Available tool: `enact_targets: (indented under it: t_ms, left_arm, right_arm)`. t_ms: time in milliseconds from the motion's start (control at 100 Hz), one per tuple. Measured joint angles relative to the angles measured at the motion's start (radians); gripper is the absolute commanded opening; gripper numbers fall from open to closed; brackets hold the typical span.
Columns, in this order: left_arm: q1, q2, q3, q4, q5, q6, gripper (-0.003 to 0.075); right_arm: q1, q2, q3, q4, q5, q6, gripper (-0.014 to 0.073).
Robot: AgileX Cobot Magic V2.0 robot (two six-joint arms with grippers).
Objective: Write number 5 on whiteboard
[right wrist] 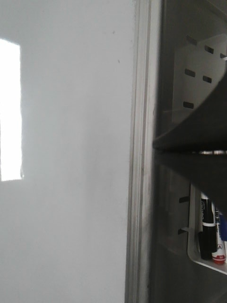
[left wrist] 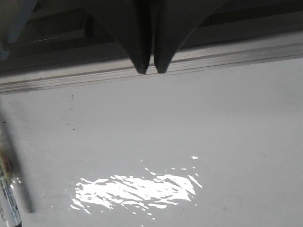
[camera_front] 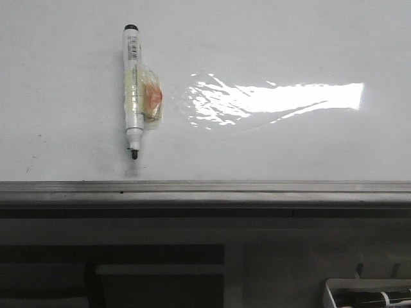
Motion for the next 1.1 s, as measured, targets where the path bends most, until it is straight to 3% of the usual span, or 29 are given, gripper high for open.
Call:
enact_targets:
  t_ms: [330, 430, 580, 790, 940, 1100]
  left_arm:
    - [0.000, 0.000, 0.000, 0.028, -0.008, 0.000, -0.0020]
    - [0.000, 0.000, 0.000, -0.157, -0.057, -0.008, -0.0020]
    - [0.000, 0.000, 0.000, -0.474, -0.156, -0.014, -0.0020]
    - [0.000, 0.000, 0.000, -0.683, -0.220, -0.016, -0.0020]
    - [0.000, 0.000, -0.007, -0.678, -0.217, -0.006, -0.0021]
    - [0.000, 0.023, -0.114, -0.503, -0.100, 0.010, -0.0018]
  right_arm:
    - [0.000, 0.000, 0.002, -0.007, -0.031, 0.000, -0.0062]
    - [0.000, 0.000, 0.004, 0.023, -0.147, 0.000, -0.0062]
    - [0.000, 0.000, 0.004, 0.227, -0.392, 0.000, -0.0062]
    - [0.000, 0.000, 0.004, 0.389, -0.444, 0.000, -0.0062]
    - [0.000, 0.000, -0.004, 0.405, -0.431, 0.000, -0.0061]
    - [0.000, 0.014, -0.136, 0.395, -0.271, 0.000, -0.0060]
